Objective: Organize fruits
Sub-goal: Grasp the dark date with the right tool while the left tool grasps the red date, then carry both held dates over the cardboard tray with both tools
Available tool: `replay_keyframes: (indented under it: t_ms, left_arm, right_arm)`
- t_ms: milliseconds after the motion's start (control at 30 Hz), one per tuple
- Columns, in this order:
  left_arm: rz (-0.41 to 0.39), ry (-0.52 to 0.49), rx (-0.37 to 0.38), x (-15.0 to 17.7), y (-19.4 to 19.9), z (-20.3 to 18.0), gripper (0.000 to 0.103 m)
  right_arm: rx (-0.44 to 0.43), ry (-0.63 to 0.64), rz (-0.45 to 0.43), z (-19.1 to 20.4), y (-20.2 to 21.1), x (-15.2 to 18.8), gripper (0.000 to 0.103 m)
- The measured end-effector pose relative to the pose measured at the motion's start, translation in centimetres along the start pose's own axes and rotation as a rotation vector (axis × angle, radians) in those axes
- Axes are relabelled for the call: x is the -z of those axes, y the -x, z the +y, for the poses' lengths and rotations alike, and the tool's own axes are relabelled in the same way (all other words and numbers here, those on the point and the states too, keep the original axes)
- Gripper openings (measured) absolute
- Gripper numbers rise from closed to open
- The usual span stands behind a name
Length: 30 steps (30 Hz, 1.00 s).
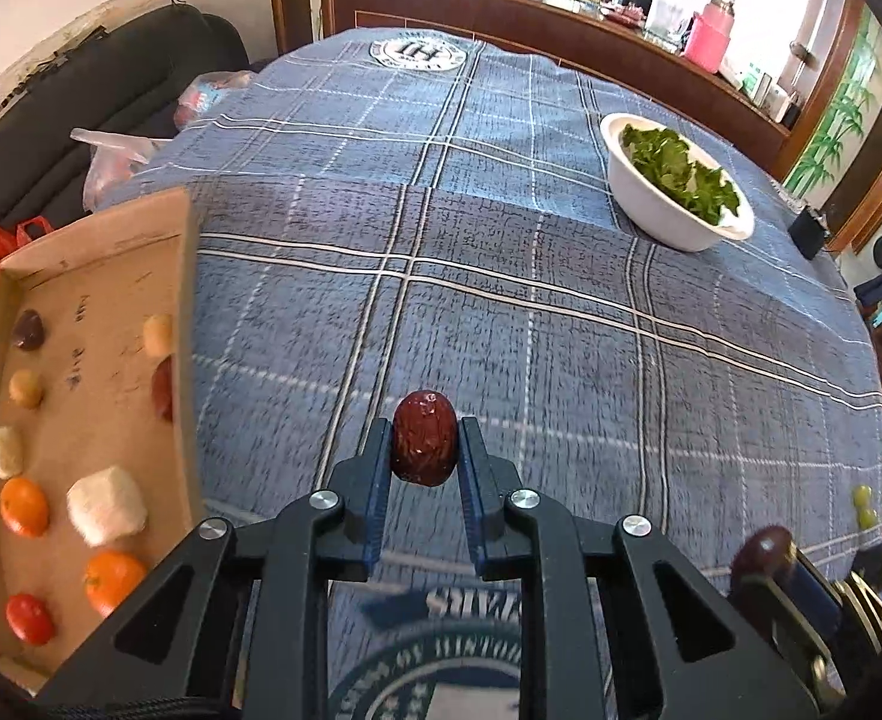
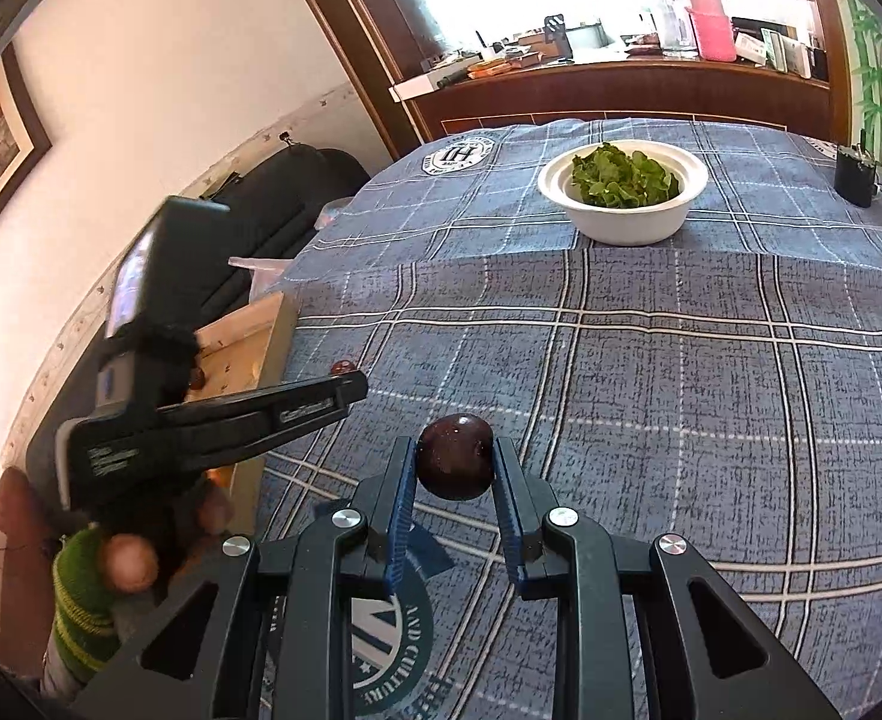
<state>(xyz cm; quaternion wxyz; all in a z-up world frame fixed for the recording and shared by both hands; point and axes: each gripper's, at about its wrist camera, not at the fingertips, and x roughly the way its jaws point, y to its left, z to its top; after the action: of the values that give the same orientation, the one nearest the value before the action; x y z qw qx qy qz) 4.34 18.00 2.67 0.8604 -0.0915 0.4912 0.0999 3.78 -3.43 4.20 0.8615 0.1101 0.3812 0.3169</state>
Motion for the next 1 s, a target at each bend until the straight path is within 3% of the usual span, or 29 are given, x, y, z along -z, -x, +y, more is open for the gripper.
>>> replay_keyframes:
  t_ms: [367, 1000]
  left_arm:
    - [-0.085, -0.009, -0.059, 2.0, 4.4, 1.4, 0.019]
    - [-0.128, 0.0, -0.061, 3.9, 7.6, 2.8, 0.019]
  right_arm:
    - [-0.02, 0.021, -0.004, 1.5, 0.9, 1.0, 0.025]
    - [-0.026, 0.069, -0.027, 4.0, 2.7, 1.9, 0.025]
